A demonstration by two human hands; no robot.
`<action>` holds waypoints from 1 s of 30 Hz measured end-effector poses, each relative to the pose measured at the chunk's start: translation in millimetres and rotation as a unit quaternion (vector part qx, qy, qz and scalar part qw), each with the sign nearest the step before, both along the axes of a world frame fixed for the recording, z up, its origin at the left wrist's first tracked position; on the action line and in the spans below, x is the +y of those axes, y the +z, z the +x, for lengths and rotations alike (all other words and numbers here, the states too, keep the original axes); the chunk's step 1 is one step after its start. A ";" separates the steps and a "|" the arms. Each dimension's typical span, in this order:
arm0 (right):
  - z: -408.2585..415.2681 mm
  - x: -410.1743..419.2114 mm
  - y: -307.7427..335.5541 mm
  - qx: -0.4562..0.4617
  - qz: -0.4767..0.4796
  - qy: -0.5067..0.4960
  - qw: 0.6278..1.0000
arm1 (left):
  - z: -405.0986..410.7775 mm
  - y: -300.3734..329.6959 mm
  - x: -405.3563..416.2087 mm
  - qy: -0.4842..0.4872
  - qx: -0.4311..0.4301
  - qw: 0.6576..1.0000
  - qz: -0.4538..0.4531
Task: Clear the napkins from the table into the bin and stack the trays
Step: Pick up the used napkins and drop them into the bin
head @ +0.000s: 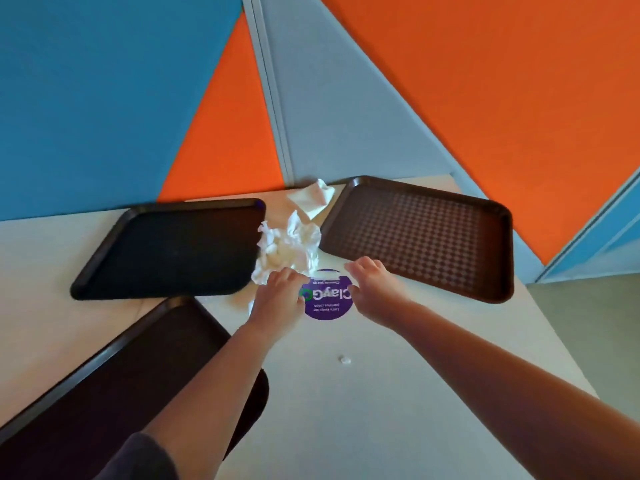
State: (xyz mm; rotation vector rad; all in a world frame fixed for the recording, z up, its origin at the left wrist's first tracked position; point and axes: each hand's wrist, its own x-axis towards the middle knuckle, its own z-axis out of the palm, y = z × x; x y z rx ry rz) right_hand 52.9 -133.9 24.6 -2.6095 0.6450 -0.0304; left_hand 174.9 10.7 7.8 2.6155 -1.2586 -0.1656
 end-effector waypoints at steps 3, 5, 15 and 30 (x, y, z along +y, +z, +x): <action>40.6 2.2 -12.8 0.018 0.008 0.020 1.000 | 33.8 -14.2 7.2 0.024 0.007 1.000 0.014; 64.5 0.2 -20.3 0.035 0.009 0.033 0.999 | 51.2 -25.0 6.9 0.028 0.025 0.999 0.015; 131.6 -8.8 -51.0 0.071 -0.005 0.105 0.992 | 61.5 -79.2 -0.3 -0.062 0.119 0.990 -0.046; 85.7 -1.5 -67.0 0.138 -0.058 0.074 0.986 | 55.6 -57.4 31.2 -0.060 0.138 0.985 -0.084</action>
